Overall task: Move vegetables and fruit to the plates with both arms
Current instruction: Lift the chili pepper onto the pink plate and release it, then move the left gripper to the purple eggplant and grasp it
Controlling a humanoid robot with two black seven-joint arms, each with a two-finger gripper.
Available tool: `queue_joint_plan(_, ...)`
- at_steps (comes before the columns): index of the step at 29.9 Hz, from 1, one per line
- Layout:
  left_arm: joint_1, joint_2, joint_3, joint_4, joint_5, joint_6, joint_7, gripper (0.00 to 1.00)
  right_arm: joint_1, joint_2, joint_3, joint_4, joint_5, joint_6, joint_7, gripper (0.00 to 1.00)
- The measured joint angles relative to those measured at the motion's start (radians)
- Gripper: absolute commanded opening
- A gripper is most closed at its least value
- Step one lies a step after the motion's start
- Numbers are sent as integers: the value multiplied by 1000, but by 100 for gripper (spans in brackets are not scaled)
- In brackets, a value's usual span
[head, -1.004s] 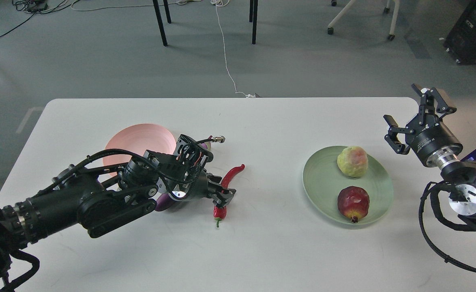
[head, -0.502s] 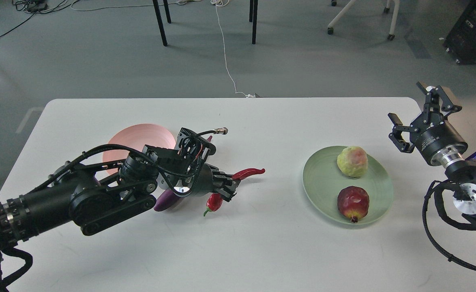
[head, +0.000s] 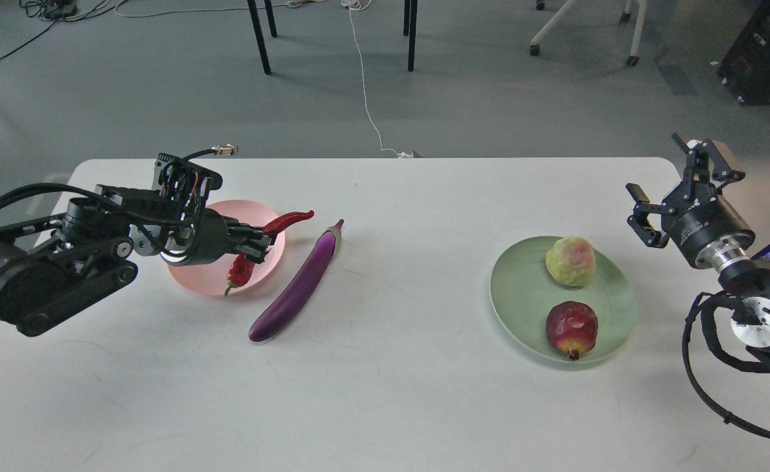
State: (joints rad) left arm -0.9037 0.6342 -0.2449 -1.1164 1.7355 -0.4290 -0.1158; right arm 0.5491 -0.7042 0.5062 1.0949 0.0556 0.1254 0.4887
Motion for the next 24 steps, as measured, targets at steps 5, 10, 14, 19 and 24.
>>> queue_joint_plan(5, 3, -17, -7, 144, -4, 64, -23, 22, -4, 1, 0, -1, -15, -1, 0, 98)
queue_joint_plan(10, 3, -62, 3, 223, -5, 89, -27, 40, -6, 0, 1, -1, -16, -1, 0, 98)
queue_joint_plan(14, 3, -67, 8, 243, 0, 91, -27, 44, -6, -3, 3, 1, -16, -1, 0, 98)
queue_joint_plan(19, 3, -56, 29, 261, 10, 91, -27, 47, -8, -3, 5, 5, -16, -1, 0, 98)
queue_joint_plan(24, -5, -55, 33, 266, 6, 92, -32, 70, -10, -3, 5, 7, -16, -1, 0, 98)
